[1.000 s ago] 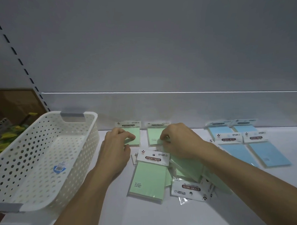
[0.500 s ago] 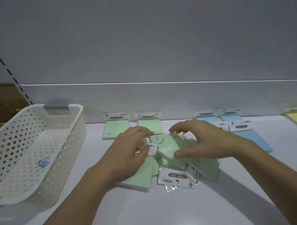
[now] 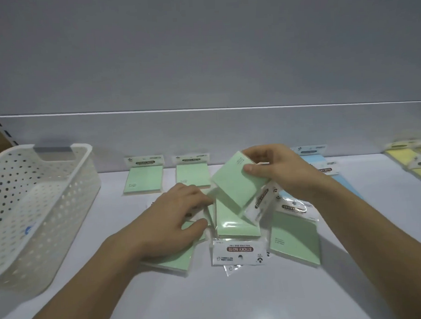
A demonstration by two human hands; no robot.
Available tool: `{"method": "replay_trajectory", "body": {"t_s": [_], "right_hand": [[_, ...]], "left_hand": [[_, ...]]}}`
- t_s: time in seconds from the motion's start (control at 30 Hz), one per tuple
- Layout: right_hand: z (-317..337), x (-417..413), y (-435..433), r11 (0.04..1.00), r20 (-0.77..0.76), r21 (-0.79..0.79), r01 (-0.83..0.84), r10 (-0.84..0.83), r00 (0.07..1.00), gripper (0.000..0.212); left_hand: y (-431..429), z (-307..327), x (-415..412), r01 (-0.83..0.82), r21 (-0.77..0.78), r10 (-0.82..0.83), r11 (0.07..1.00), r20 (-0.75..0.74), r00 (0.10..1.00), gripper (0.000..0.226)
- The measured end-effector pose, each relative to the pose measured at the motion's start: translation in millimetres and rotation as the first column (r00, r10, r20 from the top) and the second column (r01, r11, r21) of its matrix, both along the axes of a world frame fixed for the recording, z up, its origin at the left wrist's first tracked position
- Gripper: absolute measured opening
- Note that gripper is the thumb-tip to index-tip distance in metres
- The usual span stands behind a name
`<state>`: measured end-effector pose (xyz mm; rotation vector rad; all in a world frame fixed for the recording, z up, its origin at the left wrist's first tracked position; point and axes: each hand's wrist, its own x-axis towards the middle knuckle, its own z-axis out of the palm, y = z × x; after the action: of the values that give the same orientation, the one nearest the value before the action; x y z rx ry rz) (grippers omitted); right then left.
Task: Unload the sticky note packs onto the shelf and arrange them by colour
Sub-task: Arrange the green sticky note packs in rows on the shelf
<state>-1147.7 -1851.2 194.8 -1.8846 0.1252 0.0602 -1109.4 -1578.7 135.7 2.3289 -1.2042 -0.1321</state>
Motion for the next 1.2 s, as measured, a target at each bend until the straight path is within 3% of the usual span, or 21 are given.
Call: {"method": "replay_trajectory", "body": {"t_s": [0.13, 0.23, 0.37, 0.5, 0.63, 0.87, 1.0, 1.13, 1.2], "right_hand": [[-5, 7, -6, 0.957, -0.070, 0.287, 0.038, -0.018, 0.997, 0.015], [-16, 10, -7, 0.905, -0.077, 0.420, 0.073, -0.045, 0.996, 0.022], [-18, 8, -14, 0.866, -0.022, 0.488, 0.105, -0.108, 0.994, 0.046], [-21, 5, -21, 0.864, 0.007, 0.497, 0.079, -0.095, 0.995, 0.043], [-29, 4, -16, 0.797, -0.034, 0.598, 0.089, -0.085, 0.996, 0.042], [-35, 4, 4, 0.849, -0.008, 0.506, 0.149, -0.169, 0.986, 0.038], [-33, 9, 3, 0.823, -0.050, 0.483, 0.299, -0.315, 0.948, 0.045], [-39, 18, 6, 0.821, -0.130, 0.492, 0.289, -0.258, 0.957, 0.024], [-42, 23, 10, 0.840, -0.130, 0.411, 0.355, -0.331, 0.935, 0.023]], "left_hand": [[-4, 6, -3, -0.013, -0.014, 0.013, 1.000, 0.004, 1.000, 0.029], [-5, 8, -3, -0.040, -0.036, 0.040, 0.999, -0.025, 0.999, 0.024], [-3, 10, -2, -0.050, -0.069, 0.044, 0.996, -0.088, 0.995, 0.021], [-4, 8, -3, -0.110, -0.117, 0.102, 0.987, -0.071, 0.992, 0.023], [-8, 5, -4, -0.207, -0.227, 0.192, 0.952, -0.089, 0.977, 0.041], [-9, 1, -4, -0.251, -0.264, 0.220, 0.931, -0.143, 0.965, 0.040], [-7, 1, -1, -0.188, -0.118, 0.188, 0.975, -0.017, 0.982, 0.040], [-8, 2, -1, -0.098, -0.007, 0.098, 0.995, 0.039, 0.994, 0.049], [-7, 0, 0, -0.124, 0.041, 0.121, 0.991, 0.071, 0.990, 0.054]]}}
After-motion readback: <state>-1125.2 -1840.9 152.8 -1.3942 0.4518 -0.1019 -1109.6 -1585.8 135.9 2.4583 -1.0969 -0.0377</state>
